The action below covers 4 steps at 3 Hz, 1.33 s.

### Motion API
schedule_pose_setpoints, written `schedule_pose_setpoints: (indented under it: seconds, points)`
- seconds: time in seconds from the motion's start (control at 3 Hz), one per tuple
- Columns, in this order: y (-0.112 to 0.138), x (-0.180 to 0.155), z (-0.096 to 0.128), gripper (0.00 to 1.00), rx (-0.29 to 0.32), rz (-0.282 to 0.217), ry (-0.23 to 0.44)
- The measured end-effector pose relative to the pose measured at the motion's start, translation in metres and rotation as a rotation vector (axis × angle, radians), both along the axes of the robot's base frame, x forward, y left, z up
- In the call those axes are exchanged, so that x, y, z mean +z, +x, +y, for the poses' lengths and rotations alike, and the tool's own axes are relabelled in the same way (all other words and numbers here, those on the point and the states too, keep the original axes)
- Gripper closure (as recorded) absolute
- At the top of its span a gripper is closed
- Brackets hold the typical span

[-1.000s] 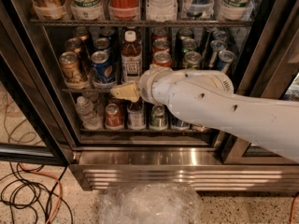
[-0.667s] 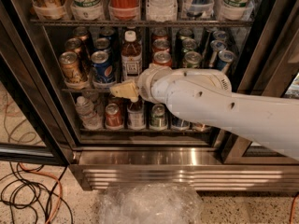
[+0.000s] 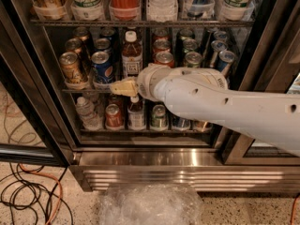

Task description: Pick blue plastic bottle from middle shelf of fridge

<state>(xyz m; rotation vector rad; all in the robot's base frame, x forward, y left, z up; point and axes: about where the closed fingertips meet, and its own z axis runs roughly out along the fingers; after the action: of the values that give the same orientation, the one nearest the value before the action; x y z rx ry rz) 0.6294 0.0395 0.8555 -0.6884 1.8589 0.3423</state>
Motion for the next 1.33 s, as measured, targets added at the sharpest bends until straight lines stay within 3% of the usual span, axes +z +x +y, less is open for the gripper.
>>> schedule_pose_setpoints:
  seconds: [1.33]
  points:
    - [0.033, -0.007, 0.029, 0.22, -0.009, -0.031, 0.036]
